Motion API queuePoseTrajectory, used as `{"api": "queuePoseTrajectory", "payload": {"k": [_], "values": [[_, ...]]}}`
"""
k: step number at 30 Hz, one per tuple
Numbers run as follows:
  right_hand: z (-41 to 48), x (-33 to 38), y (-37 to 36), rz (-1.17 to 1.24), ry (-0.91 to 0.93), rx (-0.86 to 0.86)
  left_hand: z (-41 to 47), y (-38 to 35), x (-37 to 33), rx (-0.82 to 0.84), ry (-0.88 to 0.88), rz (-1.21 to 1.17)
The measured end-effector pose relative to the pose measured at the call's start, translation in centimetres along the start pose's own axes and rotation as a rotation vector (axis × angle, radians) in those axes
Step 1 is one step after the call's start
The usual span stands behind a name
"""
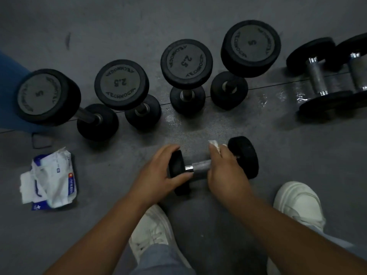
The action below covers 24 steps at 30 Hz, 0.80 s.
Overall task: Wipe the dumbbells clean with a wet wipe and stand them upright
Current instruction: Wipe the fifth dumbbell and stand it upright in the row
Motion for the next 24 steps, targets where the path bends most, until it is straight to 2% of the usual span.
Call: {"api": "queuePoseTrajectory", "payload": {"k": [3,8,11,15,18,22,24], "values": [[1.7,0.5,-0.8,-0.037,-0.015,0.019,2.5,0.1,-0.6,0.113,-0.118,0.201],[5.0,0.8,-0.6,-0.051,0.276,0.093,5.8,0.7,0.3,0.115,-0.127,0.310],[6.8,0.9,-0.5,-0.068,0.230,0.052,7.3,0.8,1.2,0.067,-0.019,0.187],[7.8,2.2,-0.7,-0.063,0.393,0.217,7.5,0.3,2.3,-0.005,0.102,-0.031],[9.0,1.2,0.2,-0.132,0.224,0.140,7.4,0.0,2.8,0.022,0.081,-0.060],[5.9,3.6,-1.0,0.020,0.444,0.245,7.3,-0.3,3.8,0.074,0.036,-0.111],[6.8,2.2,-0.5,0.027,0.396,0.204,7.4,-0.1,4.4,0.102,-0.005,-0.092]]}}
Point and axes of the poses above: each hand's wrist, its own z-axis towards the middle knuckle, its own y-axis out of the back of the hand, x = y × z, the point moved 1 cm from there along z, towards the middle knuckle, and after that the axes turned 11 degrees about -x, right-handed, at the moved point
